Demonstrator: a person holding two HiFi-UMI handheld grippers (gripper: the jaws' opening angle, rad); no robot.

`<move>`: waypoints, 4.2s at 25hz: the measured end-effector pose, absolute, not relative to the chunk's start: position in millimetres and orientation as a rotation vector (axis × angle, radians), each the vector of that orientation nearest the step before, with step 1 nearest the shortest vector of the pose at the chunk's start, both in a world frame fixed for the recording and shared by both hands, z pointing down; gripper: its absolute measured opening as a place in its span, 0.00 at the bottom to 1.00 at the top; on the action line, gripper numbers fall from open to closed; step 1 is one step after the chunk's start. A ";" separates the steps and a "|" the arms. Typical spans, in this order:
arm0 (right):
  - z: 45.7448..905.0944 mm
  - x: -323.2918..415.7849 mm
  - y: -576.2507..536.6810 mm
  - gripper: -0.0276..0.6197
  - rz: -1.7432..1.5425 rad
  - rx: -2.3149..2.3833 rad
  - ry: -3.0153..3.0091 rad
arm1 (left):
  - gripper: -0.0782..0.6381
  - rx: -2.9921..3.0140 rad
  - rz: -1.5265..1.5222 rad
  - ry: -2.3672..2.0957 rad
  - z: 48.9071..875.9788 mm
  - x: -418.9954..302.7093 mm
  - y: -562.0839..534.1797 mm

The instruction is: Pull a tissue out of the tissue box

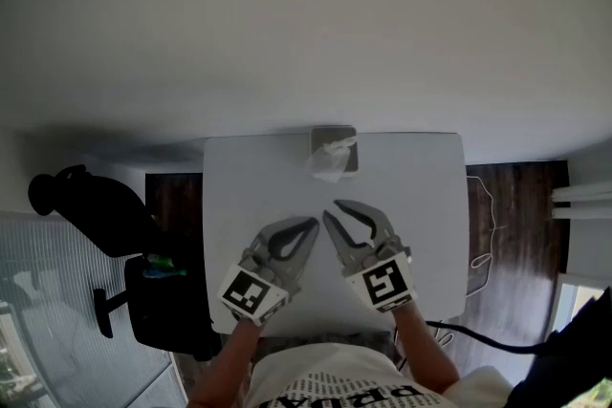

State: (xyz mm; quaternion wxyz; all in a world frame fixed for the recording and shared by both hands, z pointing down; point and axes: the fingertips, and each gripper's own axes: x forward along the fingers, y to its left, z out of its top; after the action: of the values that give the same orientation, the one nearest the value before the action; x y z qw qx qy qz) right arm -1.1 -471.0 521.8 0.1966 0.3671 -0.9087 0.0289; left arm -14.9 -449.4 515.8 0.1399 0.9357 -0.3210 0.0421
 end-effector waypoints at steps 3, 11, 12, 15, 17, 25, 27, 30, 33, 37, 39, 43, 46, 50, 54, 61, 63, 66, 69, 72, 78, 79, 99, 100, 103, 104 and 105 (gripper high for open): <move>539.7 -1.1 -479.3 0.16 0.120 1.028 -2.538 | 0.10 2.675 0.122 -0.932 527.0 -17.1 -455.6; 597.1 -4.3 -511.7 0.21 0.183 1.005 -2.476 | 0.10 2.595 0.097 -0.957 556.9 -22.2 -479.4; 603.6 -3.2 -515.9 0.22 0.185 1.007 -2.462 | 0.10 2.589 0.102 -0.956 561.2 -22.4 -481.3; 619.9 1.1 -528.1 0.22 0.187 1.031 -2.429 | 0.10 2.569 0.109 -0.952 570.9 -21.9 -487.6; 629.4 3.1 -535.5 0.23 0.190 1.045 -2.417 | 0.10 2.563 0.109 -0.950 576.1 -21.1 -492.2; 672.1 8.5 -556.0 0.26 0.149 1.020 -2.328 | 0.10 2.519 0.099 -0.940 598.7 -19.1 -503.7; 679.6 8.1 -558.5 0.27 0.125 1.002 -2.301 | 0.10 2.508 0.102 -0.938 603.9 -18.8 -503.1; 690.2 8.6 -562.7 0.28 0.107 0.989 -2.267 | 0.10 2.492 0.103 -0.930 611.8 -17.0 -502.8; 699.7 7.9 -567.7 0.31 0.094 0.974 -2.237 | 0.10 2.477 0.098 -0.931 616.6 -16.4 -503.5; 713.6 7.1 -572.4 0.31 0.095 0.958 -2.201 | 0.10 2.475 0.090 -0.925 619.8 -16.4 -504.9; 715.9 6.4 -574.4 0.33 0.106 0.964 -2.200 | 0.10 2.464 0.088 -0.923 621.1 -17.2 -505.0; 715.6 3.6 -576.5 0.35 0.096 0.958 -2.203 | 0.10 2.455 0.094 -0.925 624.3 -19.0 -505.3; 716.2 4.7 -576.5 0.34 0.075 0.946 -2.196 | 0.10 2.451 0.094 -0.920 626.2 -16.7 -505.5; 716.0 4.2 -574.6 0.30 0.025 0.919 -2.172 | 0.10 2.444 0.093 -0.904 628.2 -12.9 -504.8; 710.7 1.3 -567.8 0.17 0.045 0.923 -2.201 | 0.10 2.450 0.081 -0.898 624.7 -9.5 -503.4; 710.2 -1.9 -563.5 0.05 0.181 0.932 -2.247 | 0.10 2.448 0.078 -0.887 622.7 -5.5 -502.7; 712.0 -2.0 -563.5 0.05 0.197 0.930 -2.247 | 0.10 2.447 0.076 -0.888 623.1 -6.2 -503.3; 710.2 -1.8 -563.9 0.05 0.216 0.927 -2.253 | 0.10 2.446 0.076 -0.890 620.9 -7.1 -503.9; 705.1 -2.4 -565.5 0.05 0.235 0.926 -2.271 | 0.10 2.451 0.076 -0.890 617.6 -7.3 -505.1; 696.7 -2.3 -564.6 0.05 0.316 0.938 -2.312 | 0.10 2.475 0.091 -0.884 615.1 -6.5 -503.3; 663.7 3.9 -559.6 0.05 0.509 0.979 -2.405 | 0.10 2.527 0.088 -0.886 593.9 -7.0 -496.2; 657.8 6.0 -557.1 0.05 0.504 0.986 -2.404 | 0.10 2.539 0.094 -0.880 589.7 -7.3 -492.4; 511.0 37.8 -441.2 0.05 0.561 1.103 -2.518 | 0.10 2.625 -0.016 -0.909 473.9 -9.1 -383.2; 505.9 37.8 -433.8 0.05 0.564 1.103 -2.523 | 0.10 2.627 -0.018 -0.906 470.9 -8.1 -378.6; 491.5 35.9 -415.2 0.05 0.564 1.097 -2.545 | 0.10 2.639 -0.035 -0.895 461.4 -4.3 -368.7; 485.9 34.7 -409.7 0.05 0.561 1.096 -2.552 | 0.10 2.647 -0.040 -0.890 458.2 -3.3 -365.8; 479.7 33.7 -404.8 0.05 0.555 1.098 -2.559 | 0.10 2.656 -0.045 -0.885 455.3 -2.2 -363.3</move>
State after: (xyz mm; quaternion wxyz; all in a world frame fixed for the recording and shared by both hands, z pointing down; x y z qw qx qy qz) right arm 33.7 -404.8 479.7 0.1507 0.3822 -0.8910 0.1933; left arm -2.2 -363.3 455.3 0.1703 0.9348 -0.3114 -0.0158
